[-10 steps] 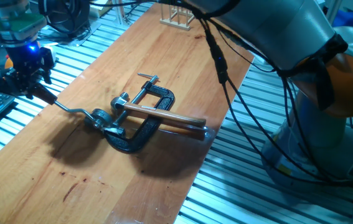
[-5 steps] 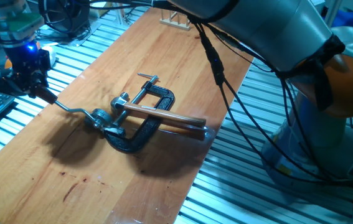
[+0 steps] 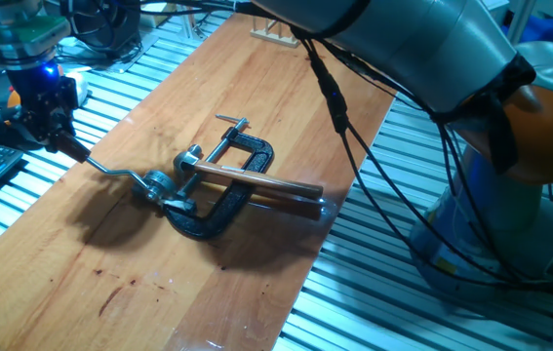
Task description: Pull up the lever
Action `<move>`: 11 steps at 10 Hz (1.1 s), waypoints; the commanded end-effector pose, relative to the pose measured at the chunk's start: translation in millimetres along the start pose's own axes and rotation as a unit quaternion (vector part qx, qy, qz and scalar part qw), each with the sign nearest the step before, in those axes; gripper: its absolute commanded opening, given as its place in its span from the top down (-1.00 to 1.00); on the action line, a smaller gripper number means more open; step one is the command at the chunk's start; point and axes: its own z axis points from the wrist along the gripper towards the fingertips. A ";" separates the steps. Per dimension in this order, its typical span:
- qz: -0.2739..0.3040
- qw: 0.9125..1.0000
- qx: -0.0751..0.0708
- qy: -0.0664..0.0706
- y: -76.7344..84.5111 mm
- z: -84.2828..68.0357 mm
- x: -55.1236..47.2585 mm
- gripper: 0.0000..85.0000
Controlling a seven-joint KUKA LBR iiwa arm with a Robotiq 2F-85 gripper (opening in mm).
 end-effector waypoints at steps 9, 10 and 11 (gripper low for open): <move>-0.018 1.000 0.005 0.010 -0.1 0.0 0.0 1.00; -0.021 1.000 0.005 0.010 -0.1 0.0 0.0 1.00; -0.021 1.000 0.006 0.009 -0.1 0.0 0.0 1.00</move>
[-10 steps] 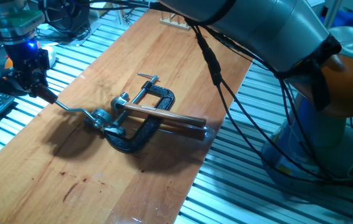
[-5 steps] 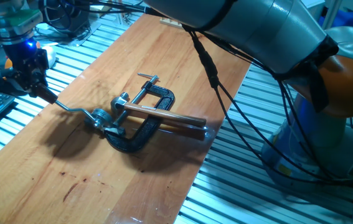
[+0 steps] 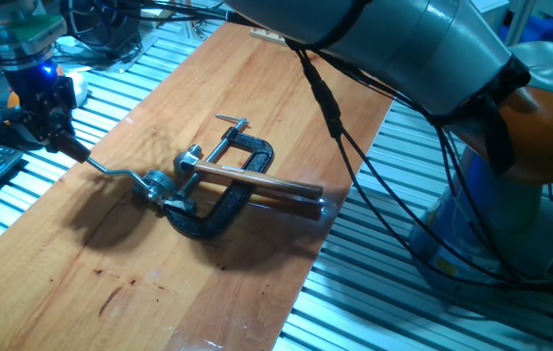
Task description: Pull up the lever
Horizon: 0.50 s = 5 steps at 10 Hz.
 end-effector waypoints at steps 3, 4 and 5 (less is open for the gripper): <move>0.001 1.000 0.000 0.000 0.2 -0.1 0.0 1.00; 0.001 1.000 0.000 -0.001 0.2 -0.1 0.0 1.00; 0.000 1.000 0.000 -0.002 0.2 -0.1 0.0 1.00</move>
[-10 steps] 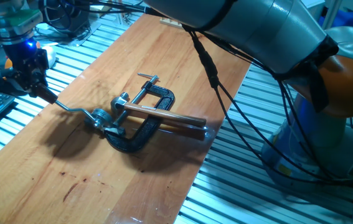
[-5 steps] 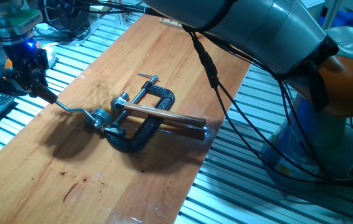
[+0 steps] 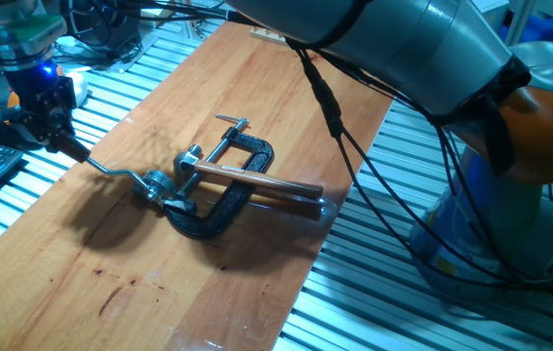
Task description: Pull up the lever
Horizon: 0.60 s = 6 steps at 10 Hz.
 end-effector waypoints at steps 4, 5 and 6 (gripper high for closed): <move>-0.005 1.000 0.001 0.000 -0.1 -0.2 0.0 1.00; -0.004 1.000 0.000 0.000 -0.1 -0.2 0.0 1.00; 0.001 1.000 -0.004 0.002 -0.1 -0.2 0.0 1.00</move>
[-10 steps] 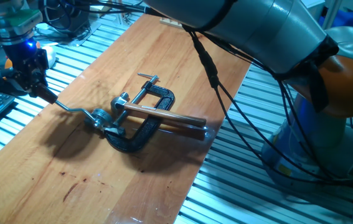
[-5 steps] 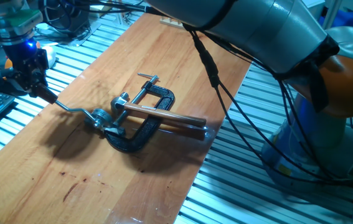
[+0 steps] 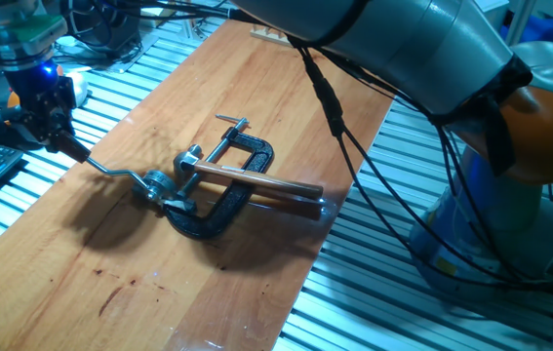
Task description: Pull up the lever
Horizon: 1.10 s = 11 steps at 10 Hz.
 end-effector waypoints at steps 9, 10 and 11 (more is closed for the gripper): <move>-0.008 1.000 -0.020 0.014 -0.1 -0.1 0.0 1.00; -0.008 1.000 -0.019 0.014 -0.1 -0.1 0.0 1.00; -0.008 1.000 -0.020 0.018 -0.1 -0.1 0.0 1.00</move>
